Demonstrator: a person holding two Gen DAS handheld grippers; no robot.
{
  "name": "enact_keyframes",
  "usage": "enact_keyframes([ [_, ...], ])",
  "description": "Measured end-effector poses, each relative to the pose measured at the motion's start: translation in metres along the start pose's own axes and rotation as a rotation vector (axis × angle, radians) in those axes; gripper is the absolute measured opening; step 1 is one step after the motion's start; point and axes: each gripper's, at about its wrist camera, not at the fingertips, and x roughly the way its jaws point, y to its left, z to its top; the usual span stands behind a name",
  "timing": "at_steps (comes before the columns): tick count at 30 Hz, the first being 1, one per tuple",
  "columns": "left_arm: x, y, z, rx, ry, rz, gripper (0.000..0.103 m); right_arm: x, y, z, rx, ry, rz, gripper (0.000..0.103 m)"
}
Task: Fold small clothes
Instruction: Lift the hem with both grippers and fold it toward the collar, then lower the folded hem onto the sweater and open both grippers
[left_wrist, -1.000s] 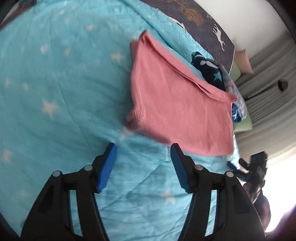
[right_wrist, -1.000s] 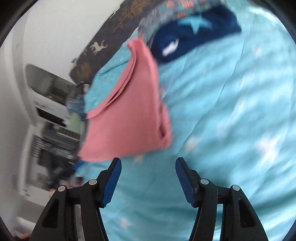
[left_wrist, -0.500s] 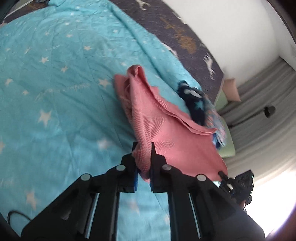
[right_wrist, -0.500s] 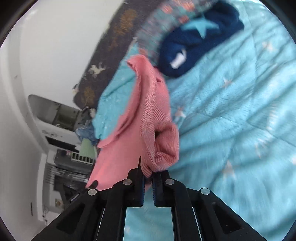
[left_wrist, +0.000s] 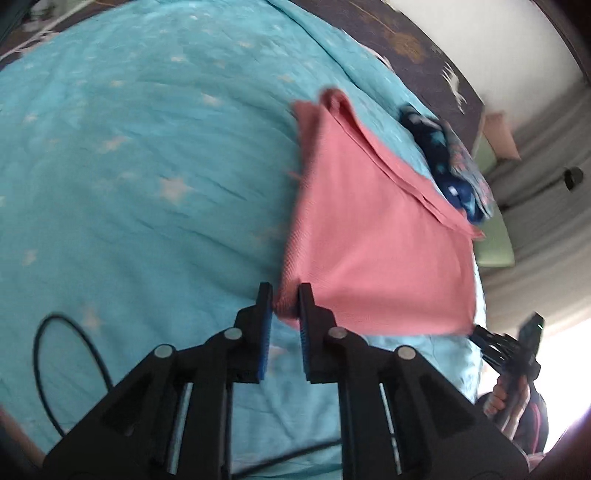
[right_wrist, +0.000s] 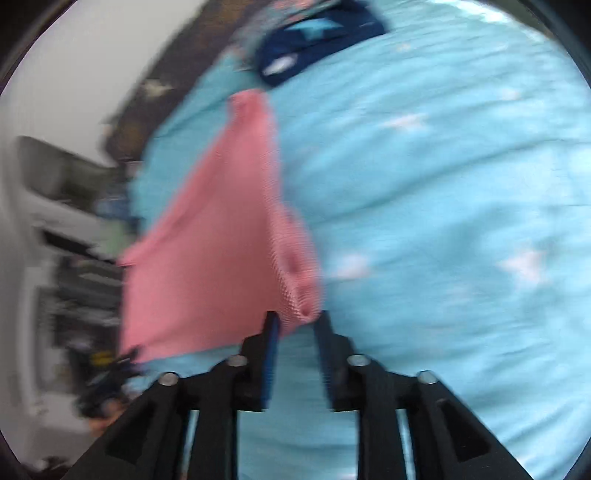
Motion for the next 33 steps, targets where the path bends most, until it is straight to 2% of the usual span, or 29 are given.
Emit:
enact_keyframes([
  [1,-0.009,-0.001,0.006,0.01,-0.049,0.029,0.014,-0.006,0.0,0.005,-0.003,-0.032,-0.019,0.029],
  [3,-0.018,-0.014,0.022,0.097,-0.137,0.07,0.014,-0.019,0.009,0.021,-0.06,-0.116,-0.039,0.03],
  [5,-0.015,-0.031,0.041,0.171,-0.169,0.1,0.014,-0.018,0.029,0.04,-0.16,-0.145,-0.029,0.031],
  [8,0.002,-0.052,0.062,0.198,-0.139,0.042,0.014,0.003,0.062,0.066,-0.24,-0.119,-0.015,0.032],
  [10,0.019,-0.071,0.07,0.235,-0.083,-0.04,0.014,0.02,0.081,0.079,-0.273,-0.088,0.069,0.032],
  [11,0.031,-0.082,0.073,0.268,-0.054,-0.068,0.014,0.028,0.088,0.083,-0.284,-0.073,0.084,0.032],
  [13,0.049,-0.092,0.076,0.293,-0.025,-0.057,0.014,0.046,0.104,0.092,-0.313,-0.054,0.078,0.032],
  [15,0.072,-0.093,0.084,0.26,0.032,-0.079,0.014,0.068,0.115,0.104,-0.33,-0.036,0.048,0.032],
  [17,0.093,-0.09,0.1,0.191,0.073,-0.143,0.014,0.082,0.118,0.115,-0.321,-0.023,0.072,0.033],
  [21,0.119,-0.095,0.145,0.116,0.02,-0.133,0.014,0.096,0.129,0.148,-0.305,-0.062,0.125,0.033],
  [23,0.12,-0.095,0.164,0.079,-0.031,-0.133,0.014,0.096,0.131,0.163,-0.263,-0.097,0.14,0.033],
  [25,0.114,-0.09,0.176,0.046,-0.087,-0.095,0.014,0.089,0.132,0.171,-0.251,-0.144,0.146,0.033],
  [27,0.106,-0.082,0.178,0.029,-0.116,-0.091,0.016,0.083,0.135,0.172,-0.263,-0.163,0.136,0.035],
  [30,0.085,-0.068,0.166,0.015,-0.161,-0.084,0.029,0.071,0.121,0.161,-0.284,-0.173,0.08,0.04],
  [33,0.072,-0.057,0.147,0.031,-0.162,-0.092,0.041,0.064,0.105,0.145,-0.292,-0.151,0.059,0.041],
])
